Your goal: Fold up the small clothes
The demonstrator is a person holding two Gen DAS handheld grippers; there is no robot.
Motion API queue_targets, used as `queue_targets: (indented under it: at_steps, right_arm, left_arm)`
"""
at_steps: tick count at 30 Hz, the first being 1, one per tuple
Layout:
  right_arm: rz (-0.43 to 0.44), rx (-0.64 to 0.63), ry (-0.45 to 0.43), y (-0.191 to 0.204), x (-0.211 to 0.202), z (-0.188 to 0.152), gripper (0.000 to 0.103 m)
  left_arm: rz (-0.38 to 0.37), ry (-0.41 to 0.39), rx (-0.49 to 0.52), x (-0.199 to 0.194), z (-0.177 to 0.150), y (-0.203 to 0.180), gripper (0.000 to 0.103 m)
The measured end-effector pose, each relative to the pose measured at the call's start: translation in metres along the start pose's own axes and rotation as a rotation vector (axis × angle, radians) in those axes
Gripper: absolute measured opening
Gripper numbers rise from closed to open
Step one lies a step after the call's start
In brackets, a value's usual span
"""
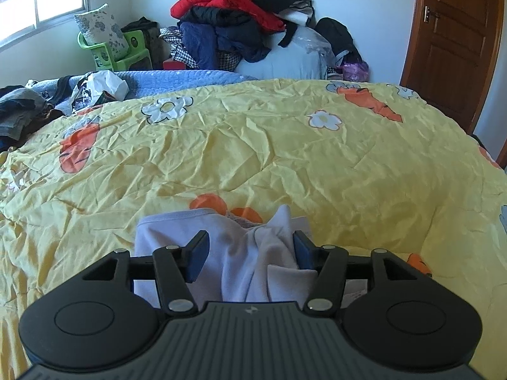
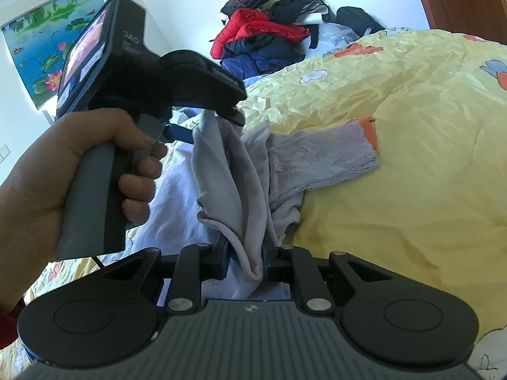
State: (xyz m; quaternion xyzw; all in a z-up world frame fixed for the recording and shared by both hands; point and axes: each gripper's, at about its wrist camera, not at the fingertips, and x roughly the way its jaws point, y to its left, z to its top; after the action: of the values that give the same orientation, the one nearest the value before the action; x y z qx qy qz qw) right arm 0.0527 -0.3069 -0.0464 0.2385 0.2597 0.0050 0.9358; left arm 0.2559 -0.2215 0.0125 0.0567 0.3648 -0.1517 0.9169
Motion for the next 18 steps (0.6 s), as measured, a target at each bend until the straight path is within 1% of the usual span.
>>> queue_targets:
  at_steps: [3,4,5,6,7,9,11,15,16,18]
  right_arm:
    - [-0.004,0.011,-0.001,-0.004,-0.002,0.001,0.027]
    - [-0.007,0.016,-0.002,-0.005,-0.003,0.001,0.030]
    - [-0.015,0.018,-0.004,-0.006,-0.004,0.002,0.041]
    - [-0.033,0.015,-0.009,-0.007,-0.005,0.002,0.049]
    - [-0.051,0.011,-0.016,-0.007,-0.006,0.002,0.052]
    - [-0.061,0.012,-0.029,-0.010,-0.009,0.004,0.053]
    - [-0.079,0.003,-0.058,-0.010,-0.014,0.006,0.053]
    - [-0.172,-0.122,-0.204,0.009,-0.031,0.011,0.052]
    - [-0.182,-0.156,-0.229,0.014,-0.033,0.012,0.052]
    - [-0.187,-0.212,-0.242,0.022,-0.034,0.015,0.052]
  left_arm:
    - [0.007,-0.003,-0.006,-0.003,-0.001,0.006,0.064]
    - [0.012,-0.007,-0.008,-0.005,-0.001,0.008,0.064]
    - [0.015,-0.010,-0.008,-0.006,-0.002,0.010,0.064]
    - [0.017,-0.012,-0.007,-0.007,-0.002,0.012,0.064]
    - [0.019,-0.013,-0.005,-0.008,-0.002,0.013,0.065]
    - [0.022,-0.014,-0.007,-0.010,-0.002,0.016,0.067]
    - [0.029,-0.019,-0.008,-0.012,-0.003,0.019,0.074]
    - [0.040,-0.034,-0.012,-0.017,-0.001,0.026,0.080]
    - [0.037,-0.033,-0.019,-0.018,0.001,0.028,0.080]
    - [0.032,-0.034,-0.032,-0.019,0.004,0.031,0.080]
